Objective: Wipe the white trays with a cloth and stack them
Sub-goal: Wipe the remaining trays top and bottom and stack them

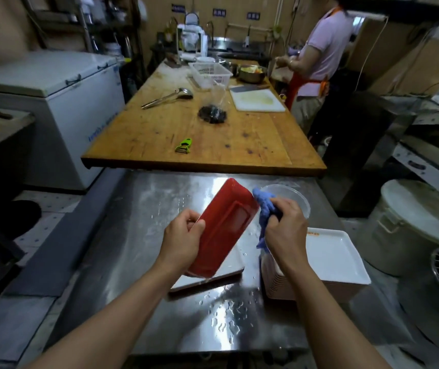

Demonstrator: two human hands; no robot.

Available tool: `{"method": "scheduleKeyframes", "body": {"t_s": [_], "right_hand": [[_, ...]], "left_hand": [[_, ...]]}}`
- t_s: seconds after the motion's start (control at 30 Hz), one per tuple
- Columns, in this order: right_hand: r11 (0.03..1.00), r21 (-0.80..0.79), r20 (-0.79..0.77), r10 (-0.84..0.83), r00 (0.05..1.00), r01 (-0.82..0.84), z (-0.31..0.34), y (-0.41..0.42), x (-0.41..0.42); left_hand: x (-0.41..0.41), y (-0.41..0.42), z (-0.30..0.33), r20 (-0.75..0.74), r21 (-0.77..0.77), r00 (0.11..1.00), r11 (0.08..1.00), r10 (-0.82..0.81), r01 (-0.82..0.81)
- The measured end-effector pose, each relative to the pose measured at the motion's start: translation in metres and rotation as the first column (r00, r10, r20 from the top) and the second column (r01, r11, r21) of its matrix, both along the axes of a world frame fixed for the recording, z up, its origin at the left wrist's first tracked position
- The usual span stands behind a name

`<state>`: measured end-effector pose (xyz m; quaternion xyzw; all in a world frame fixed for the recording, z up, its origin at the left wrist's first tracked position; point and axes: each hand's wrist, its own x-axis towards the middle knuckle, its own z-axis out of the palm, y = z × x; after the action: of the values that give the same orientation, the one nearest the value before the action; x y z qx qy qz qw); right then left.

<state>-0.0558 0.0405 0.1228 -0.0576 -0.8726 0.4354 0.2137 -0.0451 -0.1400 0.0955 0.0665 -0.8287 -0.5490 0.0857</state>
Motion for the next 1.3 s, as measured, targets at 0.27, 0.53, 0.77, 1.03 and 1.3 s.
{"method": "scheduleKeyframes", "body": {"t_s": [0.27, 0.53, 0.77, 1.03, 1.3], "right_hand": [[0.983, -0.011, -0.223, 0.176, 0.959, -0.183, 0.032, -0.031, 0.007], [0.88, 0.435, -0.162, 0.284, 0.945, -0.19, 0.04, -0.078, -0.007], [0.876, 0.456, -0.126, 0.241, 0.962, -0.16, 0.035, -0.059, -0.015], [0.958, 0.258, -0.12, 0.164, 0.979, -0.128, 0.034, -0.036, -0.022], [0.983, 0.167, 0.092, 0.066, 0.994, -0.08, 0.029, -0.04, 0.002]], "left_hand": [[0.011, 0.001, 0.023, 0.205, 0.584, 0.977, 0.809, -0.065, -0.069], [0.015, 0.001, 0.035, 0.08, 0.52, 0.997, 0.853, -0.011, -0.032], [0.023, -0.005, 0.038, 0.06, 0.592, 0.998, 0.804, 0.02, -0.051], [0.023, -0.001, 0.046, 0.127, 0.731, 0.992, 0.675, 0.01, -0.101], [0.001, 0.005, 0.053, 0.189, 0.876, 0.978, 0.435, 0.084, -0.206]]}}
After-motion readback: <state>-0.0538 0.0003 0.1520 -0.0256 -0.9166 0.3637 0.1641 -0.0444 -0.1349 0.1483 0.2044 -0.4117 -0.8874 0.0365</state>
